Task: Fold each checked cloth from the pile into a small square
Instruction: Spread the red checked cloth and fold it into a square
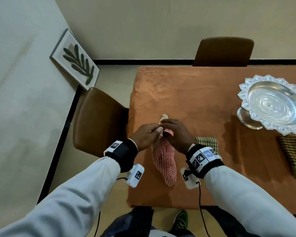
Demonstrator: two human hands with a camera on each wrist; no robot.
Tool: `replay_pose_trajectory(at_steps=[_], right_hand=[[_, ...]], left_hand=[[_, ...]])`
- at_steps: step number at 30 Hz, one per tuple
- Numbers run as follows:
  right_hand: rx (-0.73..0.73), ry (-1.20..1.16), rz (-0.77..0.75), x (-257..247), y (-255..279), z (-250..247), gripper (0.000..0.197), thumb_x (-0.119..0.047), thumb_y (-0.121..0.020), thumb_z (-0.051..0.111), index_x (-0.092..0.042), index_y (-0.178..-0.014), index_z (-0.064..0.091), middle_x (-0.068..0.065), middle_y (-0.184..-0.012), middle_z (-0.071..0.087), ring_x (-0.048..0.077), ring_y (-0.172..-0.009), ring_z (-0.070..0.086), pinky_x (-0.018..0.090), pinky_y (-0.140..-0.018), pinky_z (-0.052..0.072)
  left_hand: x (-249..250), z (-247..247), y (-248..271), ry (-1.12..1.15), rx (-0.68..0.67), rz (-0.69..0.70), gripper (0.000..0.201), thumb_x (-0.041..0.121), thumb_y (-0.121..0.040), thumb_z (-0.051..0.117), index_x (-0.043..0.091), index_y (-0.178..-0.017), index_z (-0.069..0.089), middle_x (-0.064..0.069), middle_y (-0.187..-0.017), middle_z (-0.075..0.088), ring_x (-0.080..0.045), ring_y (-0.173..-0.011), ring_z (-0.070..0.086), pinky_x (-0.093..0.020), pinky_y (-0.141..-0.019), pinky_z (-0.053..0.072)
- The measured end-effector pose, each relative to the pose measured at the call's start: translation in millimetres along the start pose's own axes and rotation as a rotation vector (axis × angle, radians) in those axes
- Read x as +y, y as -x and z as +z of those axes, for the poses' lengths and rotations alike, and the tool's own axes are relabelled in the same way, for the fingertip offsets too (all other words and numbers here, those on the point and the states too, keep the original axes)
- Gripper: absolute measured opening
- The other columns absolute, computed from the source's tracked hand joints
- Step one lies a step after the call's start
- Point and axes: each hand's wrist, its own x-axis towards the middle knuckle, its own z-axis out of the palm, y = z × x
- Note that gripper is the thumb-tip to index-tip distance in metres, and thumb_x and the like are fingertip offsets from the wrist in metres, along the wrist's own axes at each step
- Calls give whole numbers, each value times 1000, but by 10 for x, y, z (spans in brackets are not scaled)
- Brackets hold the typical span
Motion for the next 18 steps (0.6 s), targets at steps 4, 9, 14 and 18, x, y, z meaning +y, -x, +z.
replay_pose_trajectory(at_steps=[4, 9, 14, 18], right_hand=[[103, -120, -99, -20, -166, -323, 9, -14, -85, 74, -15, -92, 70, 0, -98, 69, 18, -89, 64, 44, -79, 54], [245, -427, -16, -150, -244, -689, 12, 2, -83, 69, -6, -84, 61, -1, -73, 63, 11, -65, 58, 35, -61, 49], [229, -511, -60, -367, -354, -788, 5, -5, -87, 70, -6, -88, 65, -2, -76, 67, 5, -68, 62, 23, -61, 50], [314, -445, 24, -380, -414, -866, 15, -16, -86, 72, -13, -84, 58, 3, -77, 66, 15, -67, 64, 26, -53, 49]], left_hand=[[106, -259, -70, -147, 54, 65, 24, 26, -100, 51, 7, -93, 65, -11, -85, 66, -22, -78, 59, -37, -73, 48], [217, -583, -156, -248, 193, 120, 22, 41, -91, 63, 20, -92, 68, 1, -83, 69, -15, -77, 64, -40, -72, 55], [632, -583, -216, -104, 152, 248, 34, 30, -86, 74, 14, -114, 64, 0, -100, 70, -11, -88, 67, -23, -75, 55], [855, -558, -269, -42, 191, 249, 23, 26, -82, 78, 10, -97, 71, -4, -87, 73, -18, -80, 69, -37, -72, 57]])
